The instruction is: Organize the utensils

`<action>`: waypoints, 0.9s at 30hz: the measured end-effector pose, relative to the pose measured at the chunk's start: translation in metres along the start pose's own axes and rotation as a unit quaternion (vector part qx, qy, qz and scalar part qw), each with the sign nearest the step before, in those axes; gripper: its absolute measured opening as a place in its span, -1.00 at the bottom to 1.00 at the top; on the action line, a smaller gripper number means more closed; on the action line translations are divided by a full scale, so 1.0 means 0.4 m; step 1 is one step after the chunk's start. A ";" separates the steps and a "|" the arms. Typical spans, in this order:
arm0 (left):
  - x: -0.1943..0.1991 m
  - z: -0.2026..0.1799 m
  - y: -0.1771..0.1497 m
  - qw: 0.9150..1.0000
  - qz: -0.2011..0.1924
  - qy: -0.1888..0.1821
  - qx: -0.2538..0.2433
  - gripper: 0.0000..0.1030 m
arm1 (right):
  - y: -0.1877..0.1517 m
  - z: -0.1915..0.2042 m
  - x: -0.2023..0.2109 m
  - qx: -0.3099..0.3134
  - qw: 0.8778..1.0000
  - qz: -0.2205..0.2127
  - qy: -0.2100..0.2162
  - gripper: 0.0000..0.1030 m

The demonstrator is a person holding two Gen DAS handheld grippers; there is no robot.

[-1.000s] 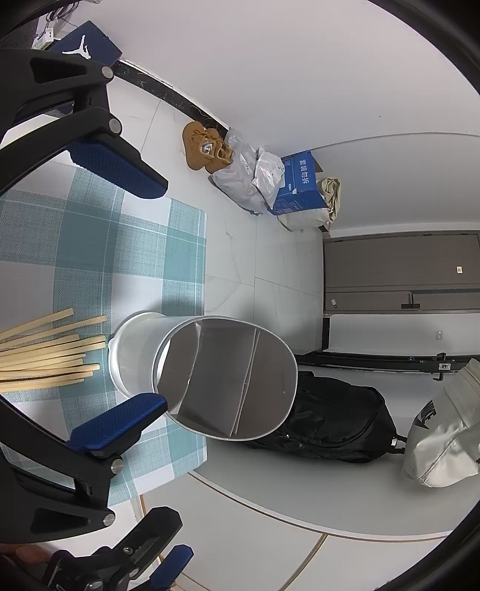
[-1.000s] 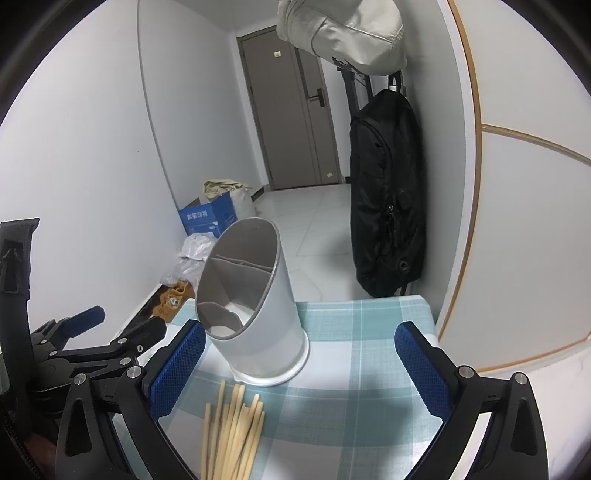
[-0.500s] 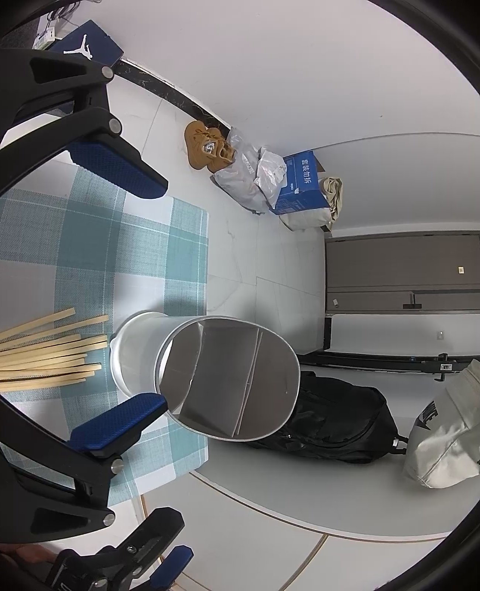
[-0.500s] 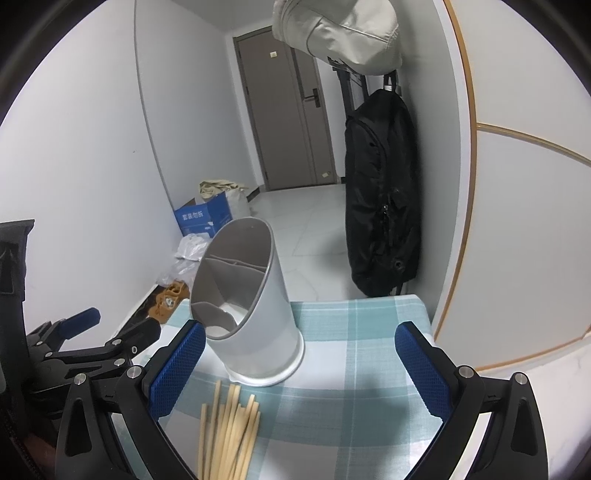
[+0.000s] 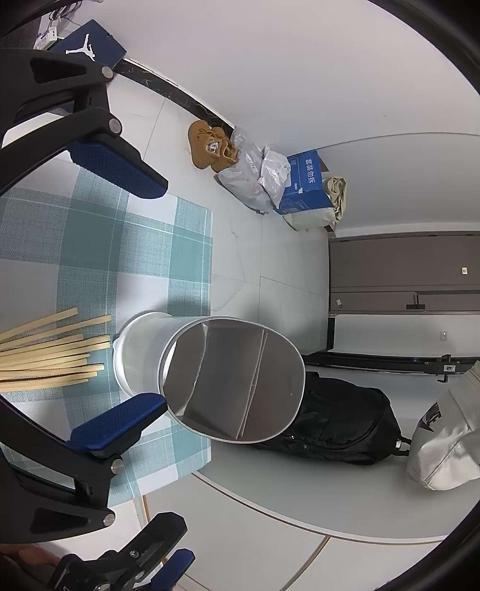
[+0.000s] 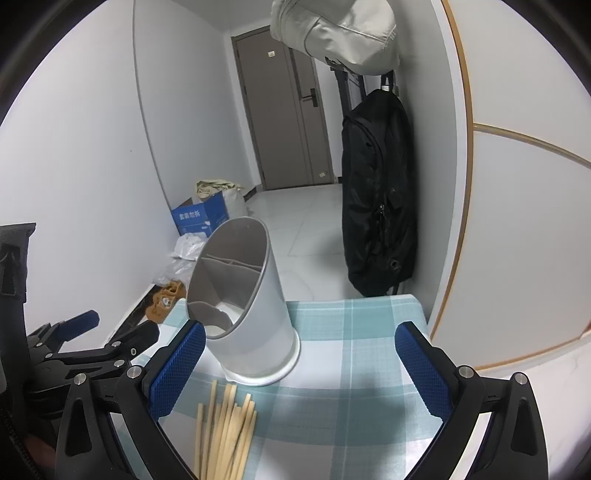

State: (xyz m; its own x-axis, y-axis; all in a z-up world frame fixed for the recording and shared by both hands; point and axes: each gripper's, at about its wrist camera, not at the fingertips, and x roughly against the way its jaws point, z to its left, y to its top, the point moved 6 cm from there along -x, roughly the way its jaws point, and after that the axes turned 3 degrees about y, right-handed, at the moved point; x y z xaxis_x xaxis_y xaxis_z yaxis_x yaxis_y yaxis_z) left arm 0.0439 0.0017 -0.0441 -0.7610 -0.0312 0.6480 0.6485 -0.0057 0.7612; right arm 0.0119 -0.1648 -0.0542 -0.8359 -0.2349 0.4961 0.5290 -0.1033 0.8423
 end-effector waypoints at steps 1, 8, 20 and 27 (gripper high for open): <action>0.000 0.000 0.000 1.000 0.000 0.000 0.000 0.99 | 0.000 0.001 -0.001 0.000 1.000 0.000 0.000 1.00; 0.000 -0.002 -0.006 1.000 -0.001 0.002 -0.003 0.99 | -0.002 0.002 -0.002 0.000 1.000 0.002 0.004 1.00; -0.011 -0.007 -0.008 1.000 0.013 0.002 -0.002 0.98 | -0.008 0.002 -0.008 -0.009 1.000 0.008 0.010 1.00; -0.018 -0.012 -0.013 1.000 0.023 -0.002 -0.007 0.98 | -0.009 0.004 -0.009 -0.007 1.000 0.009 0.009 1.00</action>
State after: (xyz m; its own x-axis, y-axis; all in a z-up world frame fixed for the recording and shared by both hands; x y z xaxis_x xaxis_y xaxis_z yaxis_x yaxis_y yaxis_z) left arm 0.0461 -0.0028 -0.0527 -0.7308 -0.0285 0.6820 0.6825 -0.0181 0.7306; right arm 0.0126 -0.1620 -0.0588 -0.8231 -0.2547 0.5075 0.5464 -0.1117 0.8301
